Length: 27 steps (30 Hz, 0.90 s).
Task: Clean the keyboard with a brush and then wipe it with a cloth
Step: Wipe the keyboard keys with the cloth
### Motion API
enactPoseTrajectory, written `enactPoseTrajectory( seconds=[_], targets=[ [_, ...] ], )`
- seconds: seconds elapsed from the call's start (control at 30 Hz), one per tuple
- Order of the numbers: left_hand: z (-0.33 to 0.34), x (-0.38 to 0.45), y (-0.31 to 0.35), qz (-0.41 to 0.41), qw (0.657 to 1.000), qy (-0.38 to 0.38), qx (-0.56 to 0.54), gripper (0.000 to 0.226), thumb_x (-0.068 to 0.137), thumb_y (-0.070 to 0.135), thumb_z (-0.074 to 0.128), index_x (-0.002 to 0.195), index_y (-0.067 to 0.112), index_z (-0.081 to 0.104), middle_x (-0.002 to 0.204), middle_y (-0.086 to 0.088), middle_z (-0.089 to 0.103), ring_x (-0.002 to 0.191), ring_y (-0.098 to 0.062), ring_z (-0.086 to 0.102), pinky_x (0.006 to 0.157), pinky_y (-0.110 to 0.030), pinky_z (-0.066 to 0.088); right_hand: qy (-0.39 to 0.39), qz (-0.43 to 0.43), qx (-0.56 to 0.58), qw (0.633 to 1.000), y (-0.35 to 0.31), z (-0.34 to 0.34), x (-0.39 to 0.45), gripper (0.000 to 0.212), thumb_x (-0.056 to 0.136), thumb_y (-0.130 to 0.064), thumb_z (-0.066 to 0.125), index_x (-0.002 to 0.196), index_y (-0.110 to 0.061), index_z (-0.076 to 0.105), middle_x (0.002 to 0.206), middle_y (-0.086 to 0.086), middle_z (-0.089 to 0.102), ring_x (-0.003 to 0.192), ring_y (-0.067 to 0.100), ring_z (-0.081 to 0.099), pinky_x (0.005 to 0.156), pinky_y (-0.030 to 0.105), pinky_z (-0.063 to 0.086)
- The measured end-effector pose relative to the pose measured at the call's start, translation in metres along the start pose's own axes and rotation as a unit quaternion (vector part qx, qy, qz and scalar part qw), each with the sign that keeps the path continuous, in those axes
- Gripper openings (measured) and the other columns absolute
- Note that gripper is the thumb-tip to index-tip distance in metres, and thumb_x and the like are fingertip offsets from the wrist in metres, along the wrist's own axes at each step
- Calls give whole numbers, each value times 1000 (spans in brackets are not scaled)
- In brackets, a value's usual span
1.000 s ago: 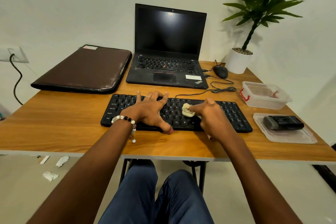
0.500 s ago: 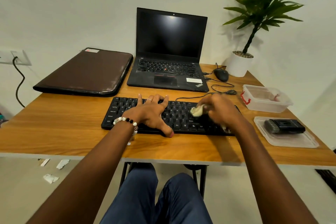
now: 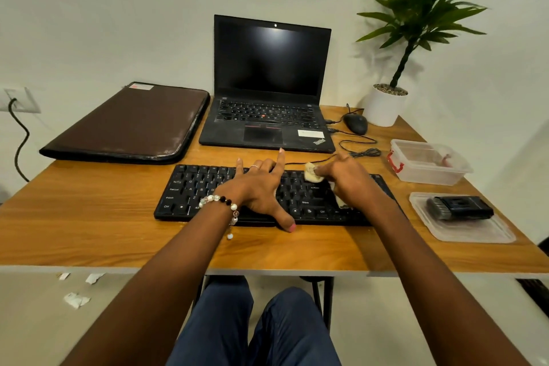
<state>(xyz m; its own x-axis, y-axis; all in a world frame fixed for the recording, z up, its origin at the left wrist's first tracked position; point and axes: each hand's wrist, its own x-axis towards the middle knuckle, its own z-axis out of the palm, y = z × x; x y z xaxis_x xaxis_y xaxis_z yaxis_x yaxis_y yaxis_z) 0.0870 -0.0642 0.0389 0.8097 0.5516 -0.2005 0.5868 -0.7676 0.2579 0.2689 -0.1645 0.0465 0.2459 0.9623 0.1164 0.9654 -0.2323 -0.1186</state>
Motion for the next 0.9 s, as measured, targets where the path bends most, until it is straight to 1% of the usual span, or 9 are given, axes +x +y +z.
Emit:
enactPoseTrajectory(
  seconds=[0.07,0.13,0.23,0.33,0.43,0.53,0.63,0.73,0.9],
  targets=[
    [1,3,-1,-1,1000,0,1,152,50,79,71,145,20,-32,160,-5,2,147,-31,-2,111,-64,-14,-19,47,-53,997,12,-7,-4,41,90,-13,59,131,-17,57,142,19,41,120,30,52,94,27,48],
    [2,4,-1,-3,1000,2,8,152,50,79,71,145,20,-32,159,-5,2,146,-32,0,112,-64,-12,-8,114,-109,987,18,-12,-9,40,92,-17,58,132,-19,57,148,20,32,128,33,46,102,37,44],
    [3,4,1,-3,1000,4,10,152,50,78,72,145,21,-32,156,-5,7,144,-32,3,112,-64,-10,15,149,-121,981,9,-17,-11,35,93,-19,59,127,-12,58,133,18,47,118,27,51,91,34,47],
    [4,4,3,-2,1000,5,12,151,50,77,73,145,22,-32,154,-5,10,144,-32,4,112,-65,-9,54,147,-75,985,-16,-6,-6,26,94,-14,56,119,-8,59,123,18,52,108,27,54,84,33,48],
    [5,5,3,-3,1000,5,11,151,49,77,72,145,24,-32,154,-4,10,144,-33,4,111,-66,-8,59,115,-11,992,-29,4,0,29,91,-9,56,120,-9,62,122,18,52,106,29,54,88,35,47],
    [5,4,3,-2,1000,6,13,150,50,77,72,145,23,-31,155,-4,9,144,-33,3,112,-66,-8,16,80,-13,997,-14,1,-2,44,88,-4,60,129,-18,59,130,13,48,117,27,49,99,35,43],
    [7,5,1,1,1000,12,17,148,51,78,70,146,24,-30,156,-5,8,145,-33,2,112,-66,-8,5,101,-52,993,16,-10,-11,48,88,-9,62,132,-25,56,133,13,46,116,26,50,98,34,43],
    [9,7,-1,-1,1000,13,20,147,50,79,69,146,26,-28,156,-4,8,144,-33,3,111,-67,-8,19,128,-87,988,24,-12,-14,42,89,-13,63,130,-21,58,130,16,53,117,26,51,95,34,43],
    [11,8,1,3,1000,15,19,142,52,76,69,147,31,-25,154,-4,9,144,-33,3,109,-69,-9,62,141,30,988,-7,-1,-13,36,87,-6,60,122,-10,63,121,15,61,112,29,55,91,36,47]
  ],
)
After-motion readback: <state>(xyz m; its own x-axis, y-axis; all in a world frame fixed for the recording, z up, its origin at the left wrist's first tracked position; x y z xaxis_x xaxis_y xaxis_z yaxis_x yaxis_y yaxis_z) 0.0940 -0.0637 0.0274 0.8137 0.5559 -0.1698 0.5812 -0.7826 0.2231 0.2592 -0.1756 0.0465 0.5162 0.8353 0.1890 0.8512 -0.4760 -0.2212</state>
